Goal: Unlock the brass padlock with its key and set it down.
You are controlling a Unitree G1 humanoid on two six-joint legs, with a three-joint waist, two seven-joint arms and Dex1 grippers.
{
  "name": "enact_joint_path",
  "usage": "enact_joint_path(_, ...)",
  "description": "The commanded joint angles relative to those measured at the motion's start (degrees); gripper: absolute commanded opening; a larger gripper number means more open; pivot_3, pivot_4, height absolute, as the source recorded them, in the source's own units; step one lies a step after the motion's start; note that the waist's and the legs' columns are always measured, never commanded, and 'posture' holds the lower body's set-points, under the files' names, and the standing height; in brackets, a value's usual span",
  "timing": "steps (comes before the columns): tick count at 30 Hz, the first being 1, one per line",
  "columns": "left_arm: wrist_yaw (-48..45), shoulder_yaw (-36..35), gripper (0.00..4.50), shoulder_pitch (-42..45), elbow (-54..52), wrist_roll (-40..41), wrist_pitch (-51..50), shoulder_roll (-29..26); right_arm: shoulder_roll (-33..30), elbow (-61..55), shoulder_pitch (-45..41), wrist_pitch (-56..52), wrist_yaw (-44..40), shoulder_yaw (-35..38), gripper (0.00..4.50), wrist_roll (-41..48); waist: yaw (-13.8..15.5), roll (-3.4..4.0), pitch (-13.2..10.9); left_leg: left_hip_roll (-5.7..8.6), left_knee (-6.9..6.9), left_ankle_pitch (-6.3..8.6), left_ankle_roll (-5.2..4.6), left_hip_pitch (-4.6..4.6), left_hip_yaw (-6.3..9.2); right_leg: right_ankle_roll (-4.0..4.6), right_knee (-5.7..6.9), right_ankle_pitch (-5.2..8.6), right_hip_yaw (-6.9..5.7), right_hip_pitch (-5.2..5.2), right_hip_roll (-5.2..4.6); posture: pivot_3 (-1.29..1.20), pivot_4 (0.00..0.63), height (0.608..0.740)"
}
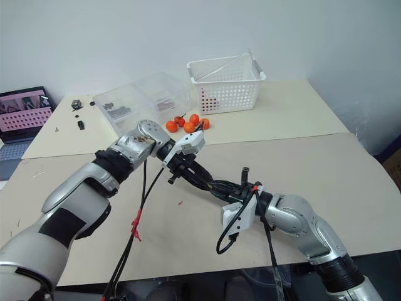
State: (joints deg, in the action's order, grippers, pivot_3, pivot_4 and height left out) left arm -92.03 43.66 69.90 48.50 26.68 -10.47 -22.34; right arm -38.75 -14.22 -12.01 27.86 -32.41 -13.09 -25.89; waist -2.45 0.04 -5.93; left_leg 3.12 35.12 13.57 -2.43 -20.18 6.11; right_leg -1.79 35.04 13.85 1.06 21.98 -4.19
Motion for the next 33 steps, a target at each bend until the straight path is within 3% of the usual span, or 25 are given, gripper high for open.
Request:
enact_joint_path(1, -0.5, -1.4, 1.96, 2.3, -1.4, 2.5, -3.9, 0.0, 0.4, -1.5, -1.5, 0.2, 0.8, 1.1, 0.12, 0.6, 0.0, 0.0, 0.0, 0.0, 0.0, 0.0, 0.0, 0.0, 0.0, 0.0, 0.0, 0.0, 0.0, 0.0, 0.0, 0.0, 0.15, 0.74)
enact_joint_path(5, -0.5, -1.7, 3.51, 2.7, -5.3, 7.1, -9.0, -1.8, 0.3, -1.5, -1.2, 0.3, 0.9, 1.1, 0.12, 0.7, -0.1, 0.0, 0.0, 0.0, 0.01, 0.0, -0.01, -0.01, 0.0, 0.0, 0.0, 0.0, 0.0, 0.0, 0.0, 0.0, 0.15, 0.74)
enact_joint_path(8, -0.5, -6.6, 4.48, 4.9, -4.9, 11.7, -16.0, -2.1, 0.1, -1.4, -0.8, 0.5, 0.9, 1.2, 0.12, 0.7, 0.0, -0.02, 0.0, 0.0, 0.01, 0.0, -0.01, -0.01, 0.0, 0.0, 0.01, 0.0, 0.0, 0.02, 0.0, 0.0, 0.15, 0.74)
enact_joint_path(12, -0.5, -12.8, 4.48, 7.1, -0.7, 12.0, -20.0, -1.6, 0.0, -1.3, -0.3, 0.4, 1.0, 1.3, 0.12, 0.8, -0.1, -0.02, 0.0, 0.01, 0.05, 0.0, -0.01, -0.01, 0.01, -0.02, 0.02, 0.01, -0.01, 0.02, 0.01, 0.0, 0.15, 0.74)
enact_joint_path(19, -0.5, -20.1, 4.48, 5.1, 3.6, 3.2, -15.1, -3.1, -0.2, -0.6, -0.2, -0.8, 0.8, 2.8, 0.12, 2.5, -0.3, -0.01, 0.0, -0.05, 0.03, 0.0, 0.01, 0.04, 0.03, -0.01, 0.05, 0.01, 0.02, 0.03, 0.11, 0.0, 0.15, 0.74)
enact_joint_path(22, -0.5, -19.9, 3.77, 1.3, 0.9, 0.7, -13.0, -4.9, -0.2, -0.7, -0.2, -1.5, 0.5, 3.3, 0.12, 3.6, -0.3, 0.01, 0.0, -0.06, 0.01, -0.01, 0.01, 0.05, 0.02, 0.0, 0.05, 0.01, 0.07, 0.03, 0.1, 0.0, 0.15, 0.74)
enact_joint_path(26, -0.5, -19.8, 2.24, -4.0, -5.1, 0.2, -12.9, -7.4, -0.3, -1.1, -0.4, -2.1, 0.0, 3.5, 0.12, 4.6, -0.1, -0.01, 0.0, -0.06, -0.02, -0.01, 0.01, 0.03, 0.03, 0.01, 0.07, 0.0, 0.13, 0.09, 0.09, 0.0, 0.15, 0.74)
enact_joint_path(32, -0.5, -22.9, 0.09, -8.0, -9.2, -0.8, -15.8, -6.2, 0.2, -1.4, -1.2, -2.3, -0.5, 2.9, 0.12, 5.0, 0.4, -0.02, 0.0, -0.02, 0.02, 0.0, 0.01, 0.0, 0.04, 0.01, 0.07, -0.01, 0.12, 0.09, 0.06, 0.0, 0.15, 0.74)
enact_joint_path(33, -0.4, -23.3, 0.09, -8.3, -9.6, -1.1, -16.0, -5.8, 0.2, -1.4, -1.2, -2.3, -0.6, 2.8, 0.12, 5.1, 0.3, -0.02, 0.0, -0.02, 0.02, 0.0, 0.01, 0.0, 0.04, 0.01, 0.08, -0.01, 0.12, 0.08, 0.05, 0.0, 0.15, 0.74)
